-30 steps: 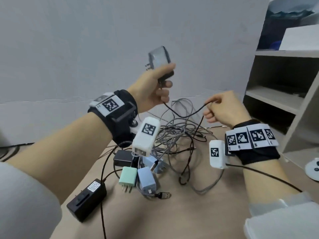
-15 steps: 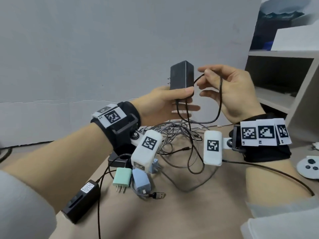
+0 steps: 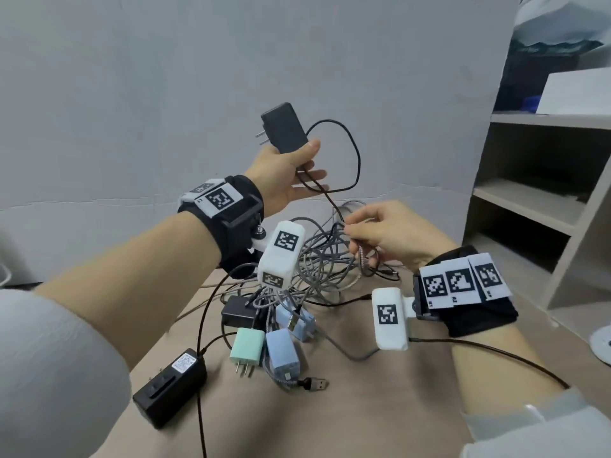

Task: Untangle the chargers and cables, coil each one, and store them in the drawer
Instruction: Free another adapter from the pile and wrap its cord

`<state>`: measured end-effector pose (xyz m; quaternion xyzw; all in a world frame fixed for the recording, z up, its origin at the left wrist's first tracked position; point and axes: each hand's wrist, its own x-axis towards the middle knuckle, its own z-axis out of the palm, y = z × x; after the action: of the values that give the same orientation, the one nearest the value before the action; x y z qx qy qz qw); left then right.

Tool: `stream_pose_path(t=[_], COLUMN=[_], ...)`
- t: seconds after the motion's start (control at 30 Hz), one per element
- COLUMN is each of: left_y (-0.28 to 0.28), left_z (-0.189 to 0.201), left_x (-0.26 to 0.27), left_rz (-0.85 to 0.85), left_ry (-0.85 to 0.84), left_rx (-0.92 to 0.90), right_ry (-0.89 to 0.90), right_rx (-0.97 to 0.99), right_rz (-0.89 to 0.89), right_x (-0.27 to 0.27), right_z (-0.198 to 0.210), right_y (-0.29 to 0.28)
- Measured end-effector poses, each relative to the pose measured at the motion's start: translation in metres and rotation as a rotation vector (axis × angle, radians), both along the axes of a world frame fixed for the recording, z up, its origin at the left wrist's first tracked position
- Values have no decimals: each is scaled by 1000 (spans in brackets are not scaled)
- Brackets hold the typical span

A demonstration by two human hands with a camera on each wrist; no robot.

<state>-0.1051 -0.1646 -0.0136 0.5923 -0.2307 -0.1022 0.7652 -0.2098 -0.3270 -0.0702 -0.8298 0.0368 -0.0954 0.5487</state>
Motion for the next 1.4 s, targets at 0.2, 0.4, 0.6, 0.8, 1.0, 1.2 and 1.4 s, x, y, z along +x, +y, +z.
stream_pose_path(t=[0.2,0.4,0.6,0.8,1.0,1.2,1.4], left_y=[5,5,11,14,15,15,25], left_z=[-2,-15,-19,18,48,42,23], left_x=[6,4,13,16,8,7,18], left_rz=[16,-64,8,150,99,130,231], left_ry=[-9,7,0,78,-33,-77,-37], left_rx=[99,395,320,-101,-189,-59,127], right_ry=[-234,-296,-293,-133,-102,-96,-69], right_rx=[-82,170,430,-41,-593,-598,-178], right_rz=[-220,-198,-150,46,-215,-495,-594], right_x=[3,-1,-11,-13,-5,-5,-7], right_z=[0,12,23,16,6,7,9], right_y=[-8,-4,-9,-2,0,-9,-30])
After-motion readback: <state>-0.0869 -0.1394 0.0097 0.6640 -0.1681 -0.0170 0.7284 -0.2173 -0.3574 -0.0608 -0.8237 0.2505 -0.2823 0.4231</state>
